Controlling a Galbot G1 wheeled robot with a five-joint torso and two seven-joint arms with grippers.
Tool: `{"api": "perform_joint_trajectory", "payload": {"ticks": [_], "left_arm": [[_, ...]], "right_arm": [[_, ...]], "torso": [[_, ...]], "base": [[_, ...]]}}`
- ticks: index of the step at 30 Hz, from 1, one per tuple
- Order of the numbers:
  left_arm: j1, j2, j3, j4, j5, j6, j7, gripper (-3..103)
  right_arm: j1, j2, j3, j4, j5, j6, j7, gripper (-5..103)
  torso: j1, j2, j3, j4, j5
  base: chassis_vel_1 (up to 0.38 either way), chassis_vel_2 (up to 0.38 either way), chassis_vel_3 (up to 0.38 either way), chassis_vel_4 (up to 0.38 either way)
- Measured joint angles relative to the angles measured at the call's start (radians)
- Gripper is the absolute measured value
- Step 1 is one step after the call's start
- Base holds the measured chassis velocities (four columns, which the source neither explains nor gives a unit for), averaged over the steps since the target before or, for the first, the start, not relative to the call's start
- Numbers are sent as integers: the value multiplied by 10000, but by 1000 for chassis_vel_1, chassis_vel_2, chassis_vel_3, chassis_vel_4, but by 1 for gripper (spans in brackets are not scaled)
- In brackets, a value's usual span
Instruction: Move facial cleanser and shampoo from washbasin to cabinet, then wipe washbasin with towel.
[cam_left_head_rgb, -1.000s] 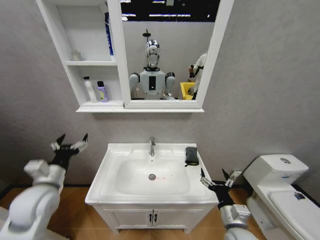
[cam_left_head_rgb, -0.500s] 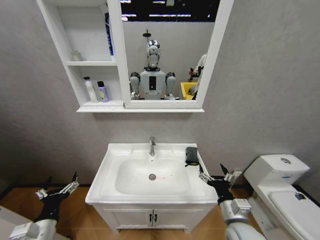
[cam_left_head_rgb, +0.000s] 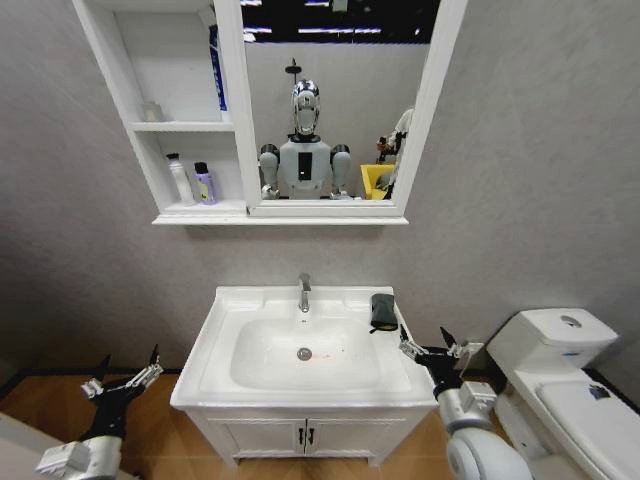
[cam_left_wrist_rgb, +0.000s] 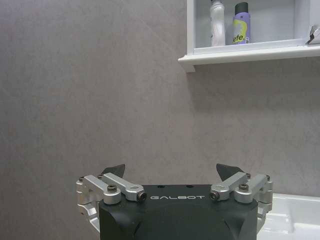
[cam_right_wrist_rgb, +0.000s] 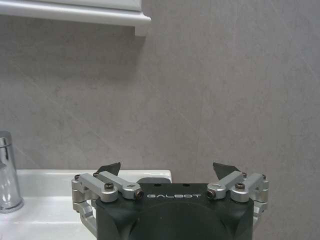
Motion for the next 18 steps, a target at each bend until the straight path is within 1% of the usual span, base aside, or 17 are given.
{"api": "perform_joint_trajectory", "payload": {"ticks": [1,2,3,4,5,6,8,9,10,12,13,15,16,17,18], "left_arm": [[-129,54,135,64,37,22,-25,100],[-309,137,341,160,100,66,-55,100],[-309,137,341,160,100,66,-55,100],[-411,187,477,215,142,98,-70,100],[-449,211,547,230,156,118,-103,100],[-449,211,547,230,156,118,-103,100],[-416,205,511,208,117,125,-172,100],[-416,205,511,208,117,125,-172,100],[-386,198,429,183,93,125,-188,100],[-351,193,301,143,45,122,-197,100],[-351,193,301,143,45,122,-197,100],[-311,166,177,114,16,121,-199,100],[-311,166,177,114,16,121,-199,100],[-299,134,139,111,15,116,-203,100],[-289,108,126,109,15,112,-204,100]], "right_arm": [[338,-215,46,-598,-13,132,104,100],[648,-375,90,-1231,-119,295,297,100],[648,-375,90,-1231,-119,295,297,100],[931,-476,86,-1721,-146,331,495,100],[1301,-586,-5,-2180,-143,243,658,100],[1301,-586,-5,-2180,-143,243,658,100],[2358,-847,-363,-3069,1,-78,822,100],[2358,-847,-363,-3069,1,-78,822,100],[2938,-978,-568,-3520,161,-230,843,100],[3645,-1164,-890,-4118,543,-442,849,100],[3645,-1164,-890,-4118,543,-442,849,100],[4299,-1369,-1377,-4637,1381,-1008,1018,100],[4299,-1369,-1377,-4637,1381,-1008,1018,100],[4543,-1416,-1615,-4891,1742,-1225,1181,100],[4680,-1429,-1755,-5043,1888,-1351,1285,100]], "torso": [[0,0,0,3,0],[1,-1,1,0,2],[1,-1,1,0,2],[2,-1,1,-6,1],[2,-1,1,-9,1],[2,-1,1,-9,1],[2,-2,2,-2,2],[2,-2,2,-2,2],[2,-2,1,5,-3],[3,-2,2,4,0],[3,-2,2,4,0],[3,-2,1,-1,-3],[3,-2,1,-1,-3],[3,-2,1,0,-1],[2,-2,1,0,0]], "base": [[0,0,0,0],[0,0,0,0],[0,0,0,0],[0,0,0,0],[0,0,0,0],[0,0,0,0],[0,0,0,0],[0,0,0,0],[0,0,0,0],[0,0,0,0],[0,0,0,0],[0,0,0,0],[0,0,0,0],[0,0,0,0],[0,0,0,0]]}}
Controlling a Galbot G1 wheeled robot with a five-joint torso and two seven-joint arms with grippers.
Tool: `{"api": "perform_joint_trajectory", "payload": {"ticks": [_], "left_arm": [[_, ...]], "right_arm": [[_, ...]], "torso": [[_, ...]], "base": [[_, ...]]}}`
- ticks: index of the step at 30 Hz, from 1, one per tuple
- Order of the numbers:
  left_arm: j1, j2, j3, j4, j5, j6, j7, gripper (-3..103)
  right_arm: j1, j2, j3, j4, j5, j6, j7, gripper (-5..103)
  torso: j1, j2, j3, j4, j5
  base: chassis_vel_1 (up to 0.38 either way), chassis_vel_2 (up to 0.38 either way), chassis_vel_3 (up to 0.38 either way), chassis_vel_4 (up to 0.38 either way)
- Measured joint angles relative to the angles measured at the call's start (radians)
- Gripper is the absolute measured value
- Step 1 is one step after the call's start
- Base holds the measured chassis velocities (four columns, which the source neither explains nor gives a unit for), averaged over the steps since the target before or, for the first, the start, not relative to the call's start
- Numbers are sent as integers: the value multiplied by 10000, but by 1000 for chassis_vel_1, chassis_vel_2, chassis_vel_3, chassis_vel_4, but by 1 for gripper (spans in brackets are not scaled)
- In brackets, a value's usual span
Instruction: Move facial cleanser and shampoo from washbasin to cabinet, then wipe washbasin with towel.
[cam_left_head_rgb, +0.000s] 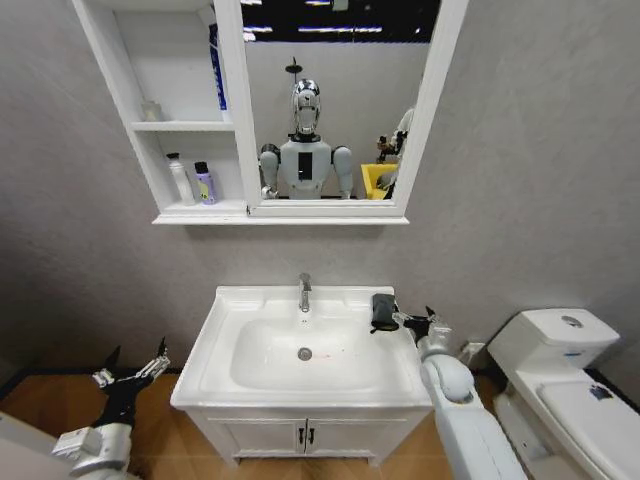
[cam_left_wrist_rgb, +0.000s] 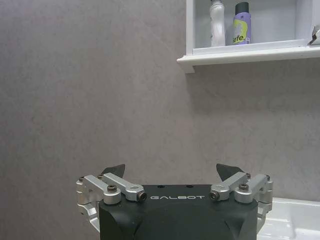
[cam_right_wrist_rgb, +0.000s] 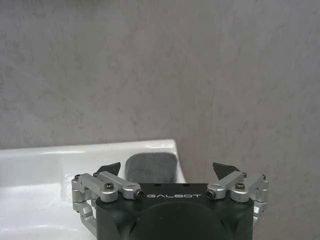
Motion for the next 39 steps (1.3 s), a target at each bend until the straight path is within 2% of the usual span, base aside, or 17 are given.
{"api": "perform_joint_trajectory", "payload": {"ticks": [4,12,14,15,18,26,36,39], "left_arm": [[31,-119,-33,-12,9,-45,-19,100],[91,-224,-190,86,-9,-180,-26,100],[73,-229,-221,106,-17,-187,-26,100],[73,-229,-221,106,-17,-187,-26,100],[0,-248,-232,67,-23,-174,-42,100],[-41,-276,-232,-6,-69,-118,-94,100],[-46,-239,-254,-129,-105,-113,-115,100],[-42,-229,-295,-163,-133,-109,-120,100]], "right_arm": [[573,25,-407,-731,111,-387,295,100],[1288,-54,-663,-1708,-67,-566,352,101],[1523,-51,-732,-1993,-19,-563,330,92],[1523,-51,-732,-1993,-19,-563,330,92],[1755,-21,-796,-2327,226,-553,212,80],[1867,-20,-750,-2669,679,-576,44,73],[1963,-43,-693,-2914,776,-551,-187,65],[2036,-15,-701,-3030,807,-548,-248,50]], "torso": [[0,0,-1,-2,-1],[-1,1,-1,-3,-1],[-2,1,-1,-2,-1],[-2,1,-1,-2,-1],[-1,2,-1,-1,0],[-1,2,-2,-1,0],[-2,3,-2,-2,0],[-2,3,-2,-1,-1]], "base": [[0,0,0,0],[0,0,0,0],[0,0,0,0],[0,0,0,0],[0,0,0,0],[0,0,0,0],[0,0,0,0],[0,0,0,0]]}}
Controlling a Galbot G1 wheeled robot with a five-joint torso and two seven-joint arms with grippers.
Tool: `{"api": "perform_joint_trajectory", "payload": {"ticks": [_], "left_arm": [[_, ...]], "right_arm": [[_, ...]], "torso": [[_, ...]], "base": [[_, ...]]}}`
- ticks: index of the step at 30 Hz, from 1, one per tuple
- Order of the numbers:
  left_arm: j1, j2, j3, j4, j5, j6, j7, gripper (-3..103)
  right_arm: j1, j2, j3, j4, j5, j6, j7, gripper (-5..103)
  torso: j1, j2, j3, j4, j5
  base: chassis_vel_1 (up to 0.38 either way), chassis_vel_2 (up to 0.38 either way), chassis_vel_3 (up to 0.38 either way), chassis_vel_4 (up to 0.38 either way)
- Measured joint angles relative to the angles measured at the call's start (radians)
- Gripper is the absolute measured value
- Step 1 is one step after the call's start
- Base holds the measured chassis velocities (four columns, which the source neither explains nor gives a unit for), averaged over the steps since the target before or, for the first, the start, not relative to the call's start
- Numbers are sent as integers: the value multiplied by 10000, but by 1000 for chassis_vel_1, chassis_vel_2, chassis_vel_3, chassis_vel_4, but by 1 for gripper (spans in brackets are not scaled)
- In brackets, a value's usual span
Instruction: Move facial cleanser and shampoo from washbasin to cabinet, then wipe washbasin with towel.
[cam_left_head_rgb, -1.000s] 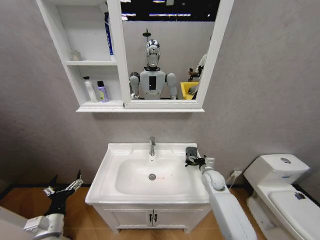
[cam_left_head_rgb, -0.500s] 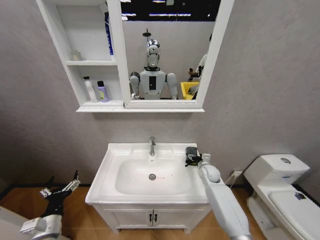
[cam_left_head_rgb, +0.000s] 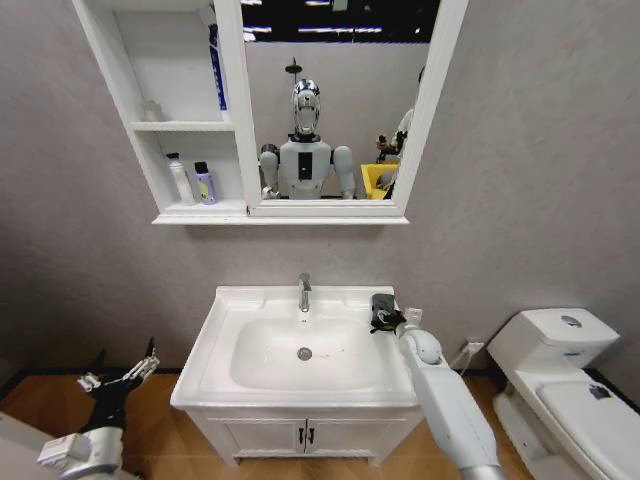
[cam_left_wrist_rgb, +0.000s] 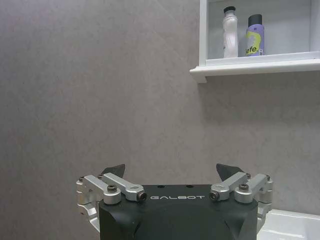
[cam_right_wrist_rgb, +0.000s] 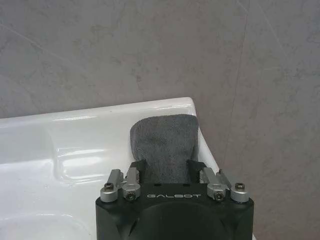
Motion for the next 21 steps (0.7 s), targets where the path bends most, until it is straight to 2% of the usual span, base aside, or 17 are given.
{"api": "perform_joint_trajectory", "payload": {"ticks": [1,4,5,8,10,12,15,21], "left_arm": [[0,0,0,0,0,0,0,100],[26,12,-79,-4,-47,1,-3,100],[26,12,-79,-4,-47,1,-3,100],[36,26,-184,-12,-112,5,-4,100],[36,32,-210,-12,-125,5,-4,100],[32,48,-241,-13,-145,5,-8,100],[20,56,-277,-13,-167,5,-17,100],[-10,77,-284,-23,-198,10,-31,100]], "right_arm": [[0,0,0,0,0,0,0,50],[110,68,-23,-158,9,10,-34,37],[110,68,-23,-158,9,10,-34,37],[146,127,-28,-279,37,21,-72,21],[146,148,-24,-319,54,26,-91,21],[139,184,6,-381,116,35,-109,14],[78,202,60,-398,169,48,-130,19],[-526,157,65,208,221,205,-87,3]], "torso": [[0,0,0,0,0],[0,0,0,0,-1],[0,0,0,0,-1],[-1,0,0,0,-1],[-1,0,0,0,-1],[-1,0,-1,0,-2],[0,0,-1,1,-2],[0,0,0,0,1]], "base": [[0,0,0,0],[0,0,0,0],[0,0,0,0],[0,0,0,0],[0,0,0,0],[0,0,0,0],[0,0,0,0],[0,0,0,0]]}}
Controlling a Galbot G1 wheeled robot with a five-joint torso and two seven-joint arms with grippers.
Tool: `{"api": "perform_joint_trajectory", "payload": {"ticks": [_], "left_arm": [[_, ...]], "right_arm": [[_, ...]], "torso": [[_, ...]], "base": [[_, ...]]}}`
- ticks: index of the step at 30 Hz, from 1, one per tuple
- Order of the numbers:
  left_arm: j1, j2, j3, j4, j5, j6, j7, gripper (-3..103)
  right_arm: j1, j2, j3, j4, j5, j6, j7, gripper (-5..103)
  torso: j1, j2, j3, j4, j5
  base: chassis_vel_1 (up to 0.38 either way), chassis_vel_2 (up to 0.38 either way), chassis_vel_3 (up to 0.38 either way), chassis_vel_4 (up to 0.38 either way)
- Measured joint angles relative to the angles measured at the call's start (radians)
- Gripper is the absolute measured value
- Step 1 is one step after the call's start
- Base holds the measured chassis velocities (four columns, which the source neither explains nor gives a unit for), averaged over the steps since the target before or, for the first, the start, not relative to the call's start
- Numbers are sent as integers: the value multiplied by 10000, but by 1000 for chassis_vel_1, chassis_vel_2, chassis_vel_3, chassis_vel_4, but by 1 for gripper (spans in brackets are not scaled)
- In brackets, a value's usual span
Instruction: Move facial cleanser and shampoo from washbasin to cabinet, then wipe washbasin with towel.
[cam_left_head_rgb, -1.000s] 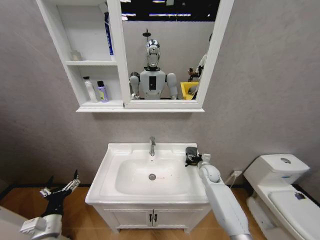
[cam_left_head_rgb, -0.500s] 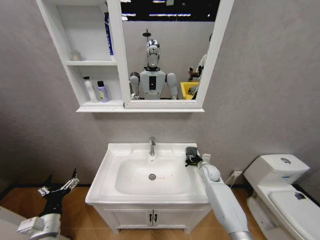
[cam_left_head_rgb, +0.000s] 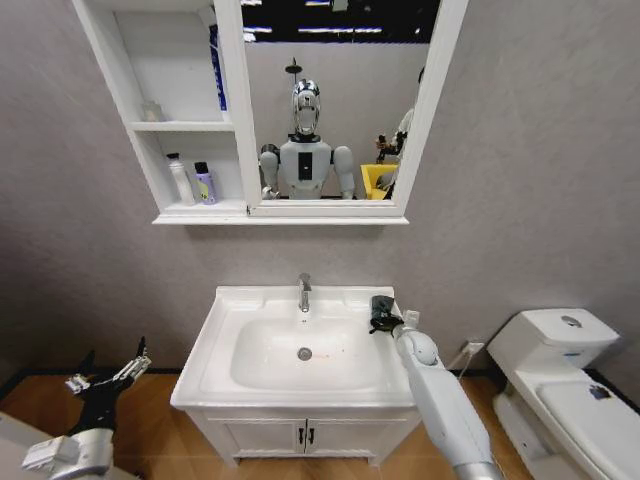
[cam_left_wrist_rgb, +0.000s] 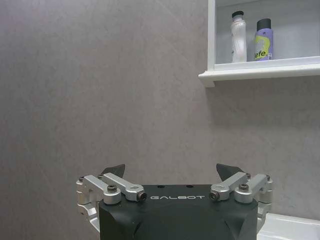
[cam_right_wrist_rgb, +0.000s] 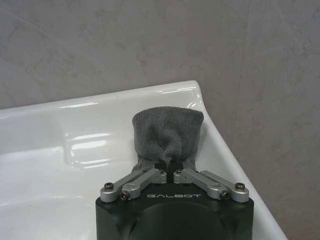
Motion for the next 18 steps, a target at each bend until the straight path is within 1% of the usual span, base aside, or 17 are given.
{"api": "perform_joint_trajectory", "payload": {"ticks": [1,3,7,8,10,13,15,16,18], "left_arm": [[0,0,0,0,0,0,0,100],[-34,0,44,-2,3,14,-26,100],[-162,0,137,28,72,68,-108,100],[-162,0,137,28,72,68,-108,100],[-194,1,174,-28,81,174,-133,100],[-198,5,181,-51,89,201,-142,100],[-201,6,203,-64,115,218,-147,100],[-201,6,203,-64,115,218,-147,100],[-197,5,210,-65,145,220,-150,100]], "right_arm": [[0,0,0,0,0,0,0,3],[-388,-16,-76,556,-104,-3,129,1],[-919,-1,-381,1723,-42,-75,474,1],[-919,-1,-381,1723,-42,-75,474,1],[-1179,14,-684,2536,215,-240,716,1],[-1302,21,-912,2938,411,-370,915,1],[-1475,87,-1354,3455,822,-586,1320,1],[-1475,87,-1354,3455,822,-586,1320,1],[-1570,196,-1739,3602,1262,-862,1836,1]], "torso": [[0,0,0,0,0],[0,0,0,-3,2],[-1,0,0,-2,0],[-1,0,0,-2,0],[-1,0,0,0,-2],[0,0,0,0,-1],[-1,0,-1,0,-3],[-1,0,-1,0,-3],[-2,0,-1,1,-3]], "base": [[0,0,0,0],[0,0,0,0],[0,0,0,0],[0,0,0,0],[0,0,0,0],[0,0,0,0],[0,0,0,0],[0,0,0,0],[0,0,0,0]]}}
